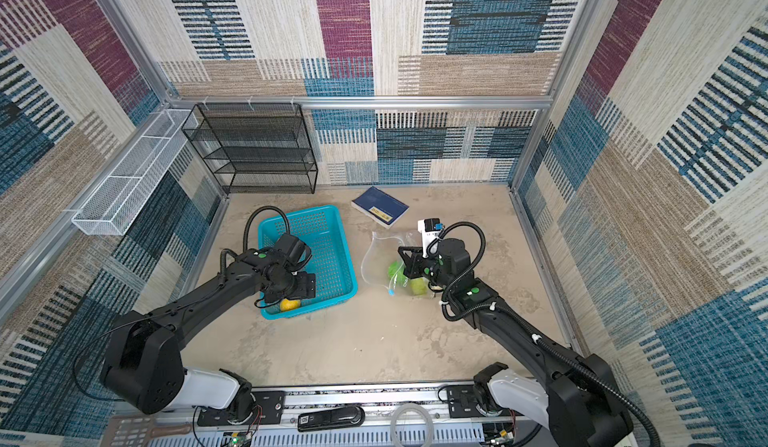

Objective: Place the food in the zip-top bag and seal the zipper
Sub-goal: 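Lower the left gripper and grasp the yellow lemon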

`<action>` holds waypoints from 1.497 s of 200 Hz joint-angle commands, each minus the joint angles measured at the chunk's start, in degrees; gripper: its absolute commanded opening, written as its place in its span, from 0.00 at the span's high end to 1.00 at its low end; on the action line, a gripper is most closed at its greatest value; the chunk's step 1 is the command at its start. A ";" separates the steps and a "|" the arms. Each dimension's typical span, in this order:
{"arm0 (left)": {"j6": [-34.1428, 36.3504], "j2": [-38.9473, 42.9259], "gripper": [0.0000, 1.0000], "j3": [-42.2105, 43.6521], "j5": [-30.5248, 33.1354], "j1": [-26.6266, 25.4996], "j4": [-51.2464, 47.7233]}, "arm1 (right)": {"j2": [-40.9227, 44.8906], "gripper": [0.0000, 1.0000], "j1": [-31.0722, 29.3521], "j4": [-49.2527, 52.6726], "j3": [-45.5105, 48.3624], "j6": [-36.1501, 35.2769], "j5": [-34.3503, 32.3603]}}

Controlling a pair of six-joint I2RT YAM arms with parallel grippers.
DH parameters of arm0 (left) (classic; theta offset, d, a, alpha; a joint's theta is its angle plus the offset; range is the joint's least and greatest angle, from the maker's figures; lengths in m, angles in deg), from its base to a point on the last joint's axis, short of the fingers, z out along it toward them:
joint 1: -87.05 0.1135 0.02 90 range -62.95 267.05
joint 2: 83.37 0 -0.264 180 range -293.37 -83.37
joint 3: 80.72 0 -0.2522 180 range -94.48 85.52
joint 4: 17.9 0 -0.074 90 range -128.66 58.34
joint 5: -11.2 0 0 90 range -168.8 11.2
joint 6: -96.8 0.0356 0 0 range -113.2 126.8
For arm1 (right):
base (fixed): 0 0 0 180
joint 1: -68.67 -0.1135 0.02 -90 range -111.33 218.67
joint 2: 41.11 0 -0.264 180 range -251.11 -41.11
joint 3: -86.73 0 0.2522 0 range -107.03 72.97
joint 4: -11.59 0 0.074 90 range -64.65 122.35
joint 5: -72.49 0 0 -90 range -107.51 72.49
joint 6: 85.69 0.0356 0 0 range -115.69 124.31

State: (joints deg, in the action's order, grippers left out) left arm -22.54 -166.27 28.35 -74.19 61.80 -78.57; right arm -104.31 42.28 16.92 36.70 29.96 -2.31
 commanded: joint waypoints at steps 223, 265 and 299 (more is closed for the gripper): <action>-2.30 -9.10 0.12 0.04 -7.50 -0.23 9.06 | 0.08 1.00 -0.06 -1.33 -0.04 -0.84 -1.83; -1.90 -10.94 0.18 -0.31 -8.21 -0.28 10.60 | 1.01 1.00 -0.03 -0.37 0.01 -1.01 -2.57; -1.60 -11.57 0.20 0.37 -7.60 -0.41 11.01 | 1.71 1.00 -0.01 -0.19 0.27 -0.86 -2.85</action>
State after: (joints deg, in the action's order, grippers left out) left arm -24.66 -177.57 28.33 -82.13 61.43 -68.28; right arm -103.11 42.28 16.81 37.24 28.91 -4.58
